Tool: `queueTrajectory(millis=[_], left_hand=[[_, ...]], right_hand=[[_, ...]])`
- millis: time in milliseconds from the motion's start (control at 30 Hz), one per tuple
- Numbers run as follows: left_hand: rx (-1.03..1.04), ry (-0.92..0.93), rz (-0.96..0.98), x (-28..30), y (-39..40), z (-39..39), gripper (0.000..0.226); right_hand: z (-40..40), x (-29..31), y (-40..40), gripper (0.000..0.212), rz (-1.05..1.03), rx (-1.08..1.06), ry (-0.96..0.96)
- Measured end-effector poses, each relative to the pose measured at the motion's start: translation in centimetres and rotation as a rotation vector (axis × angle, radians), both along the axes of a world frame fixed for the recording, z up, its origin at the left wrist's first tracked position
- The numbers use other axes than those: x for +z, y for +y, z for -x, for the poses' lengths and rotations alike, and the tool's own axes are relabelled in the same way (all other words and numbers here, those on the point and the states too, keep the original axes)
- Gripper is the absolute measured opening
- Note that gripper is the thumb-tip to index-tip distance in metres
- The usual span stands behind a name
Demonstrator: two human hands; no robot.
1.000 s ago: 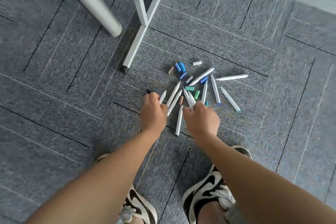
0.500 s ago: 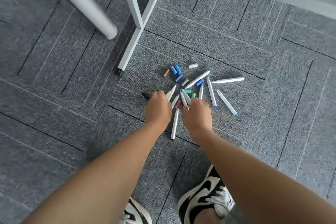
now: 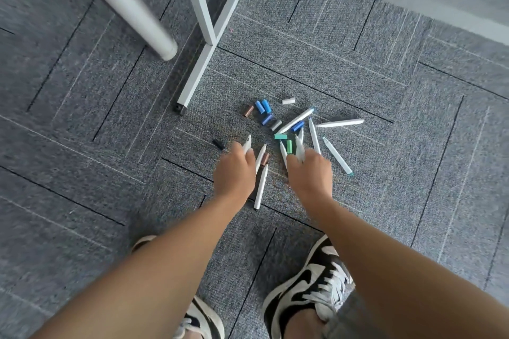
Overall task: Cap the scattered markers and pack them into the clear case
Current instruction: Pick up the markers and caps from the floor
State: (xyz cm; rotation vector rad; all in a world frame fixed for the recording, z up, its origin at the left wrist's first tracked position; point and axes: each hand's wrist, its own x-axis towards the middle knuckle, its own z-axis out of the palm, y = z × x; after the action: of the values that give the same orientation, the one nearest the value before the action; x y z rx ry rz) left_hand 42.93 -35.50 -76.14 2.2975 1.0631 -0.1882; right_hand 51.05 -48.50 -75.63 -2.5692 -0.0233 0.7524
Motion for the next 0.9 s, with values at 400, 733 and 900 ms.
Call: queueTrajectory(millis=[400, 733, 900], left_hand=[[0.066, 0.03, 0.135, -0.2, -1.2, -0.3, 0.013], [-0.016, 0.188, 0.012, -0.7, -1.0, -0.1, 0.021], [-0.023, 0.239, 0.045, -0.6, -0.7, -0.1, 0.026]], right_hand=[[-0.3, 0.1, 0.3, 0.014, 0.051, 0.058, -0.051], [-0.2, -1.3, 1.0, 0.03, 0.224, 0.171, -0.017], [-0.1, -1.0, 1.2, 0.028, 0.157, 0.162, -0.028]])
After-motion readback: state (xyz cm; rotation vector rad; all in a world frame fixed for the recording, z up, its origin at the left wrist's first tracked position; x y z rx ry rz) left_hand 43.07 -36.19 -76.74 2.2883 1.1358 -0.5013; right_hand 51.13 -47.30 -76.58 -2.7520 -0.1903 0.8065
